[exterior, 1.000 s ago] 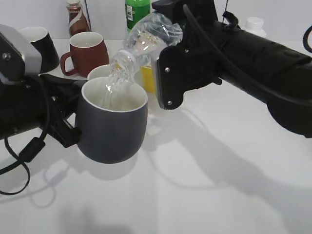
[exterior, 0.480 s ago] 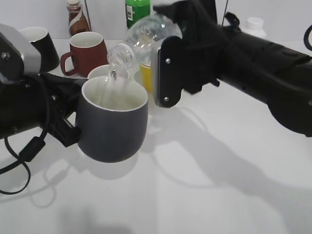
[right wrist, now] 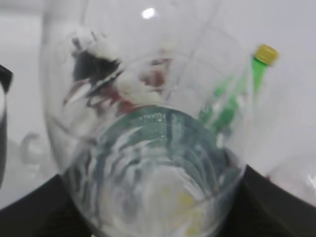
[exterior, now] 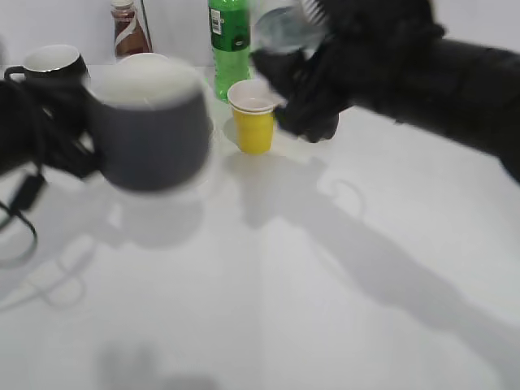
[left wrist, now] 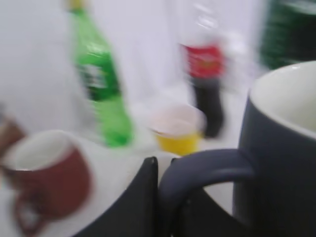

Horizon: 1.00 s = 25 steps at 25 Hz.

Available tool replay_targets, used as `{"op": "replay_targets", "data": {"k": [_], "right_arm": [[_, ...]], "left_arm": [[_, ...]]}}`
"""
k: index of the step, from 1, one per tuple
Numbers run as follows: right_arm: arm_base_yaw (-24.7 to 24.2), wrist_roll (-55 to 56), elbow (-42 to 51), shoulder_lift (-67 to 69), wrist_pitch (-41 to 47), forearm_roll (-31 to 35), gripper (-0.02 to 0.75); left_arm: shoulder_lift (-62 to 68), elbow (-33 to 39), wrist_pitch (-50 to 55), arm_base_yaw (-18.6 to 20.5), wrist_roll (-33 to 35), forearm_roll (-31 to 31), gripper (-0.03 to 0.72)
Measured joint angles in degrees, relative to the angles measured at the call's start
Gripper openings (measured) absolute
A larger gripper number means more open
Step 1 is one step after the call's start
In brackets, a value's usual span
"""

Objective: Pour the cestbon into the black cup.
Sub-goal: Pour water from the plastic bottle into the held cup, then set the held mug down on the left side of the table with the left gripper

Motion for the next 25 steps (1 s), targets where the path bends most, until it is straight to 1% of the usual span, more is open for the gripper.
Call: {"op": "replay_targets", "data": {"k": [3,5,8,11,13,18,25], "right_arm": [[-4.23,8.48,0.78,-0.44,-0.18,0.00,0.463],[-6.89,12.47,2.17,-0.44,-0.08,0.00,0.463],[-10.12,17.27,4.82,-0.44,-0.01,0.00,0.463],[-11.23,19.41,7.30,-0.44,-0.62,-0.27,0.463],[-11.23,19.68,8.16,-0.44,-0.76,-1.56,0.463],[-11.23,20.20,8.49,-0.44,-0.76,-2.55,0.463],[-11.23,20.23,8.49,-0.44,-0.65,-2.55,0.463]], "left_arm": [[0.00,0.00,-4.26,6.82,1.65,-3.36,0.036],[0.06,0.00,-5.58,11.52,4.95,-5.93,0.036],[1.81,0.00,-8.33,17.17,7.75,-9.40,0.036],[6.46,0.00,-14.09,21.07,8.31,-11.70,0.036],[11.01,0.00,-17.61,22.15,8.37,-12.50,0.036],[22.15,-0.05,-24.60,22.37,8.56,-12.41,0.036],[34.28,-0.10,-27.02,22.41,8.27,-12.22,0.034]]}}
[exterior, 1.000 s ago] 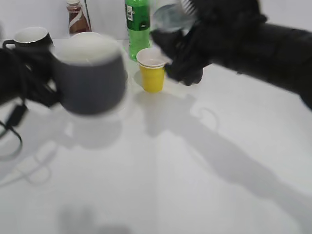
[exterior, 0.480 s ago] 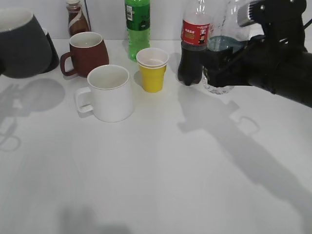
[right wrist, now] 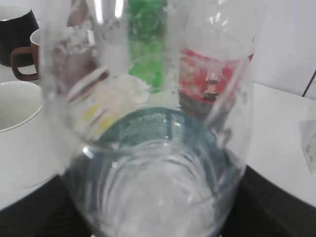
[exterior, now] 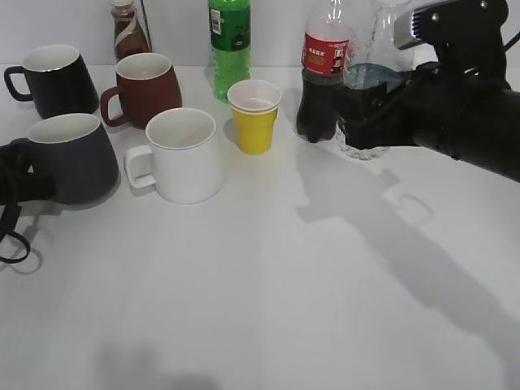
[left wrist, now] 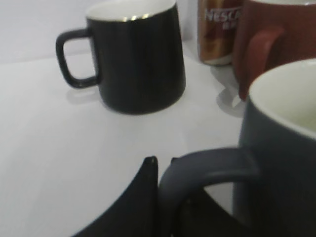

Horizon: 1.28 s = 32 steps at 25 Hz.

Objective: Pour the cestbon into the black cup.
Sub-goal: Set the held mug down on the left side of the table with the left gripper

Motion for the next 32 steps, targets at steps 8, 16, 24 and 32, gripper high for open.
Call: {"op": "replay_targets", "data": {"k": [8,16,24,32], "right_arm": [[0.00,0.04,0.00,0.00,0.00,0.00,0.463],[0.00,0.04,0.00,0.00,0.00,0.00,0.463],[0.00,0.04,0.00,0.00,0.07,-0.02,0.463],[0.00,0.04,0.00,0.11,0.37,-0.02,0.463]], "left_arm": [[1.19,0.28,-2.50,0.00,-0.04,0.57,0.034],[1.19,2.30,-3.42,0.00,-0.36,2.05,0.123],[-1.17,5.04,-3.59,0.00,-0.43,2.18,0.205],[-4.55,8.11,-3.42,0.00,-0.45,2.38,0.249]]}}
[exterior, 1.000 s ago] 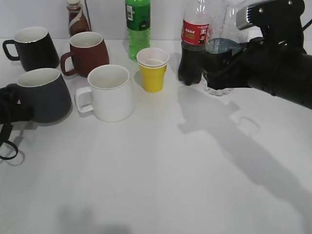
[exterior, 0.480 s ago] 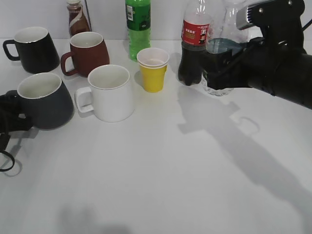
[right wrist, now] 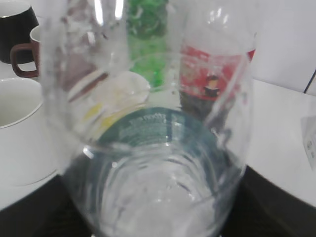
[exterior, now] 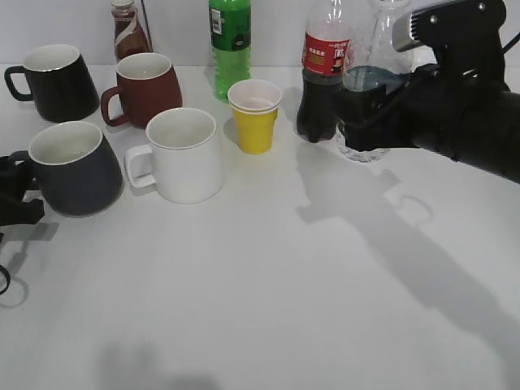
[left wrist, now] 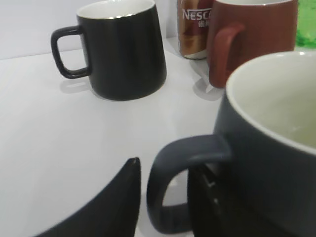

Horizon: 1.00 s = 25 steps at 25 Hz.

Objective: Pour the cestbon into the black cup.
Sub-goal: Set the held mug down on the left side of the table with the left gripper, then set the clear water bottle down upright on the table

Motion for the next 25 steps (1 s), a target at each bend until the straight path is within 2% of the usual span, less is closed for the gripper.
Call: {"op": "replay_targets", "data": {"k": [8,12,16,20,25], "right_arm": [[-1.06,0.00,0.14,0.17,-0.22,3.29,0.463],[-3.94,0.00,1.94,3.24,-4.20,3.29,0.463],[-4.67,0.85,3.72,9.04,-8.25,3.37,0.463],[-4.67,5.21,4.00,14.50,-11.95,0.60,0.463],[-4.67,7.10,4.00,16.83,-14.56,-6.12,0.470]], "left_arm": [[-3.21,2.81,-0.01,0.00,0.00,0.06,0.270],[-5.28,4.73,0.06,0.00,0.00,0.25,0.269],[-8.70,6.46,0.17,0.00,0.00,1.22,0.269],[-12.47,7.48,0.17,0.00,0.00,1.82,0.269],[-16.64,7.87,0.04,0.00,0.00,2.09,0.269]]}}
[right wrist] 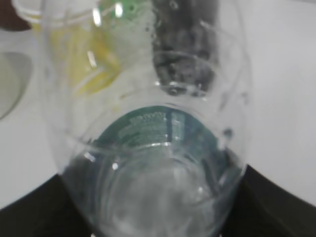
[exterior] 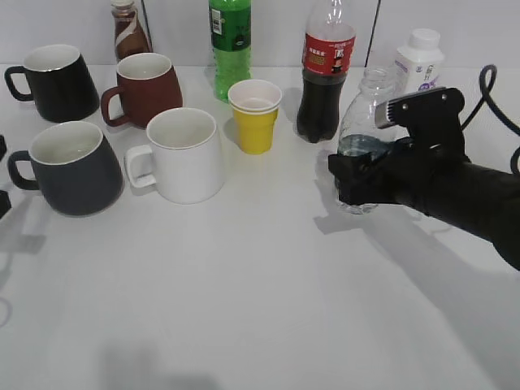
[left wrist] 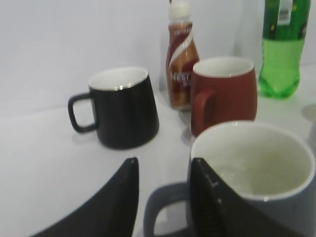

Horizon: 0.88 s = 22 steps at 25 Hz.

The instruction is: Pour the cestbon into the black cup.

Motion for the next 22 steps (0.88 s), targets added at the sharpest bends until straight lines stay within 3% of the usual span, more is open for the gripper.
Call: {"op": "replay_targets", "data": {"k": [4,10,13,17,19,22], "right_arm": [[0.00,0.22,0.00,-0.14,-0.83,-0.72,0.631],[0.00,-1.15,-0.06,-9.74,-0.10,-0.72,0.650],[0.00,-1.72,-1.65,-19.12,8.74,-2.49,0.650],[0.00,-1.77,-3.70,-32.91,24.52,-6.51,0.650],[0.00,-1.77,-3.82,-40.29,31.42,-7.59,0.650],[0.19,-1.83,-3.82,-50.75,44.53,-7.51,0.650]], "left_arm": [[-3.67,-0.01,0.00,0.00,0.00,1.13,0.269],[-14.87,-0.15,9.59,-0.05,-1.65,3.24,0.269],[-25.44,-3.64,27.95,-0.05,-6.94,4.52,0.269],[-43.01,-13.58,62.02,-1.14,-12.57,7.39,0.285],[-49.50,-18.59,76.28,-2.53,-13.01,6.21,0.347],[-57.42,-24.58,92.76,-4.32,-13.25,2.97,0.508]]}}
